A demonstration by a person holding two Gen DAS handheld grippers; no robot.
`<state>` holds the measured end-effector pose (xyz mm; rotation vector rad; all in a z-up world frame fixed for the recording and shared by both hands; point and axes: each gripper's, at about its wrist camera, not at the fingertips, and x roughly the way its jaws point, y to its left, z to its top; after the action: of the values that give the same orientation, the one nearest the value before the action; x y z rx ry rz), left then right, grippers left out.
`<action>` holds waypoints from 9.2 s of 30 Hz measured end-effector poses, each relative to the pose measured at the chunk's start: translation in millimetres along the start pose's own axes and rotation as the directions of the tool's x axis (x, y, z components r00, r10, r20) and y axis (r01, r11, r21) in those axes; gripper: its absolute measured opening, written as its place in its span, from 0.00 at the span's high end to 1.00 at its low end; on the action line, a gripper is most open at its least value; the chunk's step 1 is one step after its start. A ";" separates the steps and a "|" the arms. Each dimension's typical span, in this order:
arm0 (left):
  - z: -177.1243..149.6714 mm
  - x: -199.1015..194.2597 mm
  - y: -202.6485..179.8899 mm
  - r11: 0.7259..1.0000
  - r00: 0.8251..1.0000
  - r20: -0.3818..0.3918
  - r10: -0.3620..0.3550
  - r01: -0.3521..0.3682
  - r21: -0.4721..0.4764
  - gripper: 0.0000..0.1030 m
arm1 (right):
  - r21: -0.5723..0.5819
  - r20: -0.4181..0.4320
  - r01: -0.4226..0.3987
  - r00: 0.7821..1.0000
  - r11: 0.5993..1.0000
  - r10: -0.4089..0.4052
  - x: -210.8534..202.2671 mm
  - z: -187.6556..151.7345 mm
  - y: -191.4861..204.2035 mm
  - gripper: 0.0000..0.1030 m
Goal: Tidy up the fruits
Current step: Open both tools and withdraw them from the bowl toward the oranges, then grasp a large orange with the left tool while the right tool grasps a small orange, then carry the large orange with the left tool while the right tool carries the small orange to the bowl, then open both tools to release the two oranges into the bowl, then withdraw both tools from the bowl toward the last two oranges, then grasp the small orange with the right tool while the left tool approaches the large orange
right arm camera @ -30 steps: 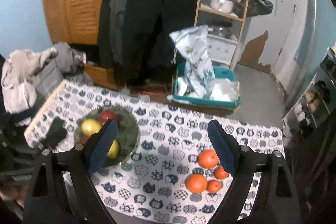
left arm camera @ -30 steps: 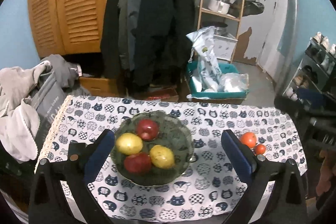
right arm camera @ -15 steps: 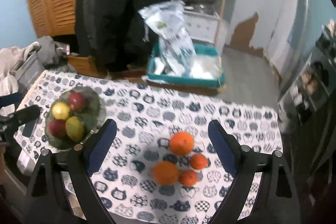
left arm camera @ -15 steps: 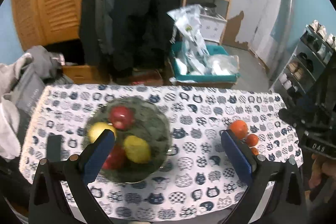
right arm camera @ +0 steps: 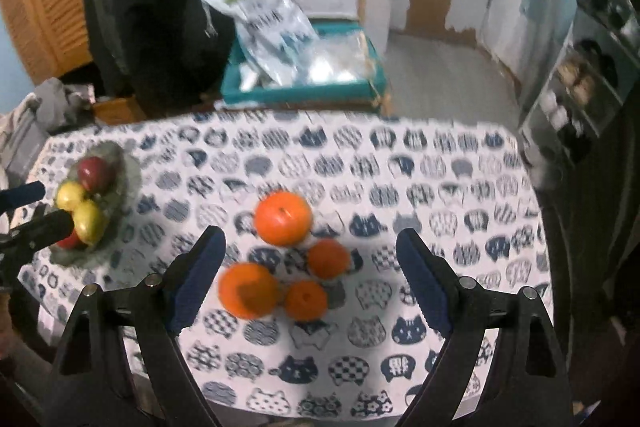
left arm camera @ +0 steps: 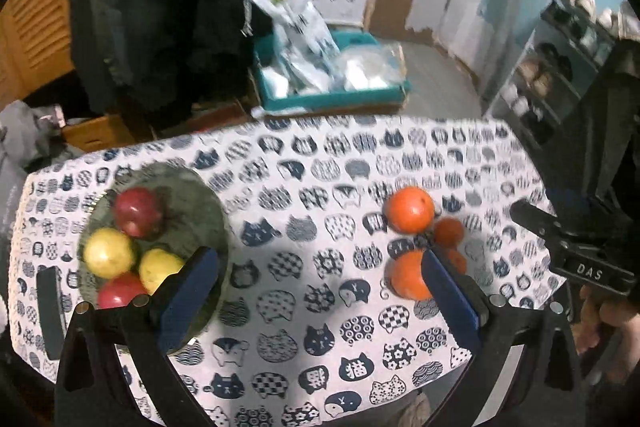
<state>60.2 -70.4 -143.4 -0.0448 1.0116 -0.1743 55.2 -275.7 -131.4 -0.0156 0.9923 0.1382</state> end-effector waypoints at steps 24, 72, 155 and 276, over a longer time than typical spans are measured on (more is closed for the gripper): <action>-27.4 97.1 -23.9 0.997 0.983 -0.180 0.026 -0.013 0.072 0.01 | -0.045 -0.288 -0.056 0.957 0.997 0.041 95.7 -56.0 -9.4 0.24; -34.7 162.3 -101.5 0.991 0.951 -0.306 -0.053 0.089 0.104 0.01 | 0.085 -0.278 -0.020 0.959 0.996 0.043 102.9 -62.7 -66.6 0.58; -14.7 2.4 180.2 0.959 0.984 0.030 0.175 -0.163 -0.232 0.37 | -0.218 -0.062 -0.290 0.957 0.932 0.283 70.8 66.7 235.2 0.59; 14.3 35.6 -25.7 0.989 0.997 -0.011 0.080 -0.078 0.127 0.01 | -0.013 -0.027 0.062 0.998 0.998 -0.063 13.9 7.8 -19.1 0.26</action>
<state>87.5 -102.2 -162.5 0.1126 1.0145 -0.1664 71.6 -292.5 -139.7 -0.0600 1.0167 0.0871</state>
